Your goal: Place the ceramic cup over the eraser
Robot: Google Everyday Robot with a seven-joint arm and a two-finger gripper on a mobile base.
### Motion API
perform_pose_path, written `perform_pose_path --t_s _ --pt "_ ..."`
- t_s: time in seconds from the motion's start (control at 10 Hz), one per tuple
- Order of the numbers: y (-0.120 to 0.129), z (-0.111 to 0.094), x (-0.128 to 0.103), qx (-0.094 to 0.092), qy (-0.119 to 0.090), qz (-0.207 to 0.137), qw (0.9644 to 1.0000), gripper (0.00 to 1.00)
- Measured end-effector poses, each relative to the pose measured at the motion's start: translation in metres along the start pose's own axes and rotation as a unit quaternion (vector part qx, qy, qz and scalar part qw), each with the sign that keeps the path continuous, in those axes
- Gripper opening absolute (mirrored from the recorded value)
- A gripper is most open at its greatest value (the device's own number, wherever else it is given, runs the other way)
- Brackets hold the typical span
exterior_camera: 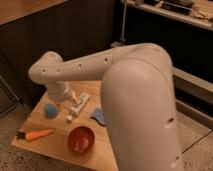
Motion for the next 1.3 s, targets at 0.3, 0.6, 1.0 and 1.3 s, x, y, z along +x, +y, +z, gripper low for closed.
perform_pose_path --t_s 0.3,0.6,1.0,1.3 --pt "0.051 0.009 -0.019 -0.001 -0.002 -0.037 0.9993 0.65" --pt "0.085 0.026 -0.036 -0.015 -0.009 -0.067 0.9976 0.65" --pt "0.094 0.051 -0.065 -0.044 -0.04 -0.079 0.9951 0.65" --pt "0.096 0.07 -0.082 -0.062 -0.051 -0.081 0.9935 0.65"
